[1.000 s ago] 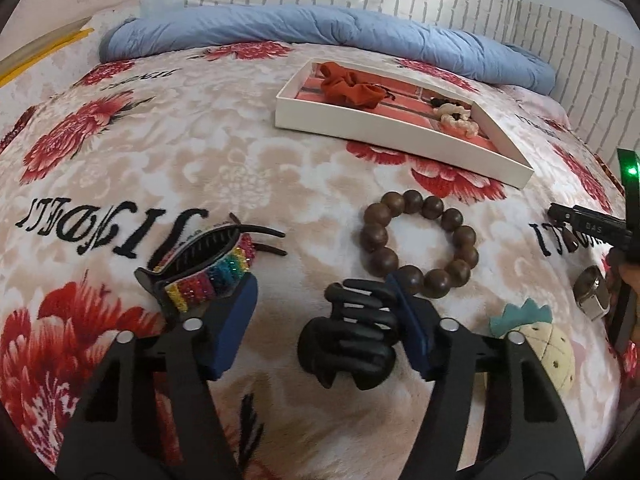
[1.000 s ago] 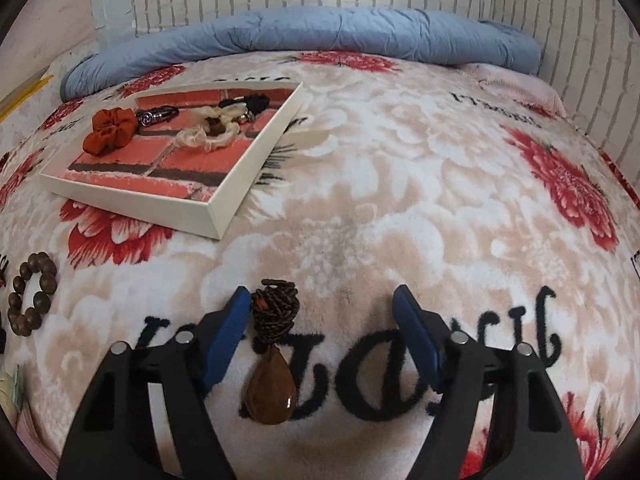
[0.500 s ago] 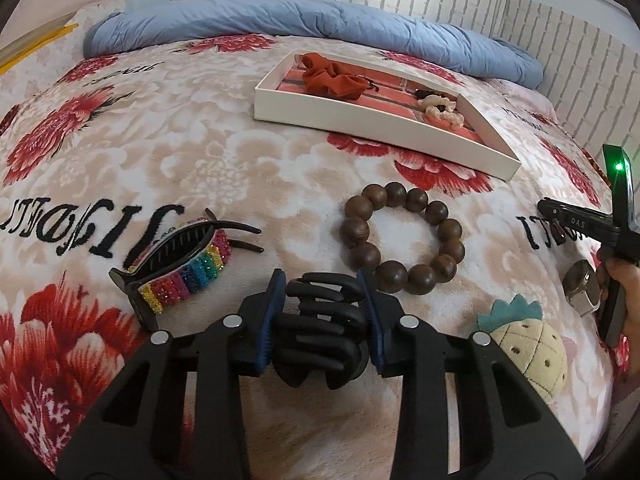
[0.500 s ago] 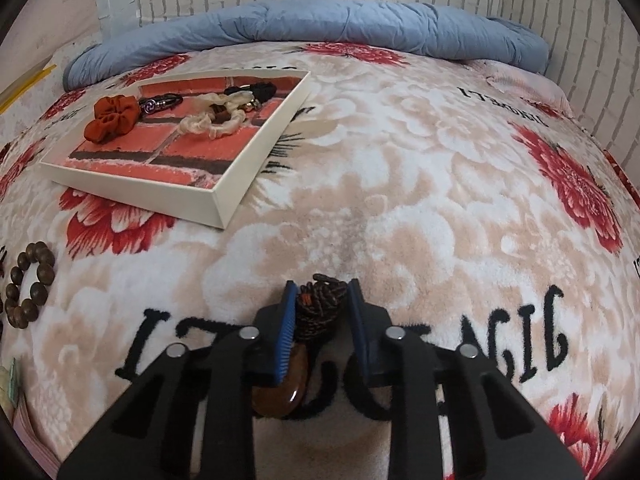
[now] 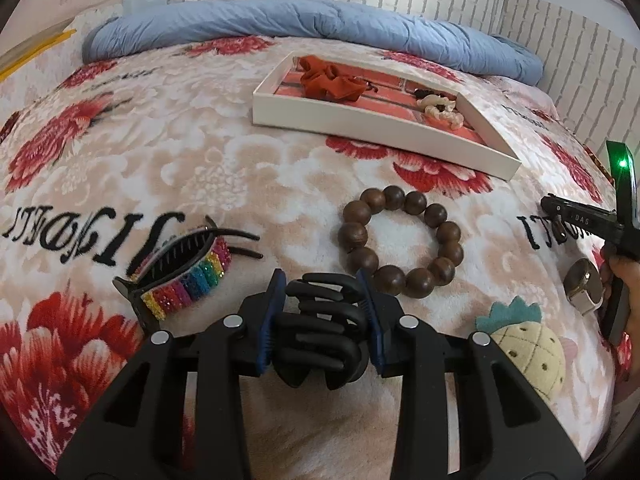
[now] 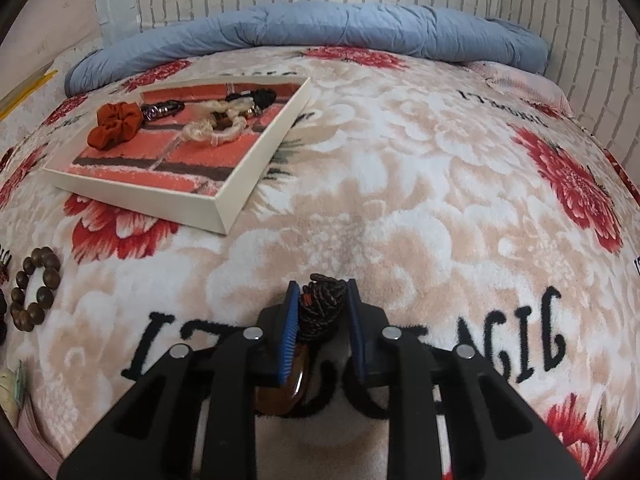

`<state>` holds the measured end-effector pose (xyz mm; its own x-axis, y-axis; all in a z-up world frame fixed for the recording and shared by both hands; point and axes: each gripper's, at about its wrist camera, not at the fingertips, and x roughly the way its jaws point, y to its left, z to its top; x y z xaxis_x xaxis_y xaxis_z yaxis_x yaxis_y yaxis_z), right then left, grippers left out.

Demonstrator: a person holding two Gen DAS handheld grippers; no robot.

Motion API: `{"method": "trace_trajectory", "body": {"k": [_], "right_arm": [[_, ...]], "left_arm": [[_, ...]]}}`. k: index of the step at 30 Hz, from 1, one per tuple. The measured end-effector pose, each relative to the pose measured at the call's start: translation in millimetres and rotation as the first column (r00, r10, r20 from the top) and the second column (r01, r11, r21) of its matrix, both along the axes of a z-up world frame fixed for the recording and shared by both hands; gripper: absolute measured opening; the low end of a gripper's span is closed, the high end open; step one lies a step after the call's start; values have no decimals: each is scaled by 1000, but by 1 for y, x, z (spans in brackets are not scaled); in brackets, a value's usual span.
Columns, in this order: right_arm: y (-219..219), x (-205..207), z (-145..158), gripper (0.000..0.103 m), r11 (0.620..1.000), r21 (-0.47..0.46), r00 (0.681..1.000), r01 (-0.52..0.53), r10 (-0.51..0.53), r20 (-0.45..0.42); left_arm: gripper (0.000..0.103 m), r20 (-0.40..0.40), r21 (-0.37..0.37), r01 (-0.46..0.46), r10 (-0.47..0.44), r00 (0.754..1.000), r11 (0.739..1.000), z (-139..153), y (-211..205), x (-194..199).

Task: Organize jewelry
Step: 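Carry claw clip in left tool into tray while right tool carries pendant there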

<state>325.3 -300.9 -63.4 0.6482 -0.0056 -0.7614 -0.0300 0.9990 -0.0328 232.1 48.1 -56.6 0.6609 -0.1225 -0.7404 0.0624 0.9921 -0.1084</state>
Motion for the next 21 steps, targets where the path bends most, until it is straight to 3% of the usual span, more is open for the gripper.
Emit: {"method": "trace_trajectory", "body": {"k": [10,18,21], "right_arm": [[-3,-10,34,23,1000,24,998,-8,7,67],[-1,-14,51,23,998,51,994,-20,15,112],[8,-14,57,23,998,57,991,-34,26,132]], "left_arm": [[35,108,29,20,-23,994,999,42,-2,-3],[35,105,-15,12,-10,994,1000,64,15,21],[35,118,12,21,-22,993,1000,77,16,38]]}}
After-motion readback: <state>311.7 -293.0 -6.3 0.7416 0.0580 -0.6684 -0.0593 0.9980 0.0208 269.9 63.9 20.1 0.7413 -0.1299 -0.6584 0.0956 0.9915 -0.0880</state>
